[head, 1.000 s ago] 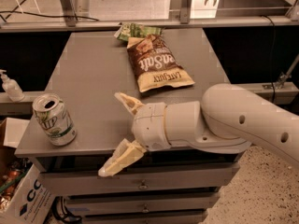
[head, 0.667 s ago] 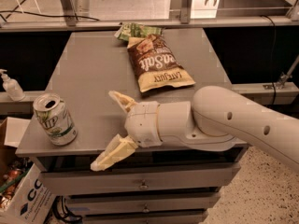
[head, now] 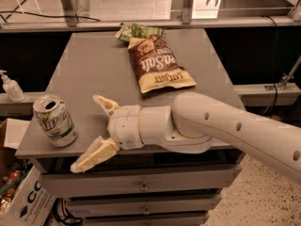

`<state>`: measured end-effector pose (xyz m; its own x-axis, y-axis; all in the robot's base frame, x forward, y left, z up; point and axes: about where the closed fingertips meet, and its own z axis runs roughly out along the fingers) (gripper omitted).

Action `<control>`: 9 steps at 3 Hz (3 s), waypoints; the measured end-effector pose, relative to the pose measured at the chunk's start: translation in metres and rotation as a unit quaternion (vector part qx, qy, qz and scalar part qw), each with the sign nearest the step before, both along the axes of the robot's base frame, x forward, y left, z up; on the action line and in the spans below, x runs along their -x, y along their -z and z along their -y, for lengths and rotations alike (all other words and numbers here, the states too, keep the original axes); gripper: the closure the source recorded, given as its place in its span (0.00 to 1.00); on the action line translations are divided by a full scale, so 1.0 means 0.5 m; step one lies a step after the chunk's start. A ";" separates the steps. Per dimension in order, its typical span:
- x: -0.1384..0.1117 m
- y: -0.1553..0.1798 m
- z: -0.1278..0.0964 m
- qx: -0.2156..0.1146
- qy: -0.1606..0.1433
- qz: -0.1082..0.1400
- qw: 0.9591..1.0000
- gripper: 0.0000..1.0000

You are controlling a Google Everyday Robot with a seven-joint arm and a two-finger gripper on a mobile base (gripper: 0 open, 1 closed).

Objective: Place 7up can upright

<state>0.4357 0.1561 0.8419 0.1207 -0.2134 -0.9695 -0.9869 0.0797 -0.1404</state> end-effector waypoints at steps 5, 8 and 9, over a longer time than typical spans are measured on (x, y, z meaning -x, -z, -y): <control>-0.026 0.012 -0.147 -0.032 -0.012 -0.013 0.999 0.41; -0.079 -0.096 -0.097 -0.045 0.017 0.039 0.998 1.00; -0.079 -0.096 -0.098 -0.045 0.017 0.039 0.998 1.00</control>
Offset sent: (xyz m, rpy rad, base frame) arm 0.0149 0.0672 -0.0035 0.0730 0.0268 0.0166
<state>0.4750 0.2048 0.8900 0.1904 -0.1317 -0.9728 -0.9697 0.1289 -0.2073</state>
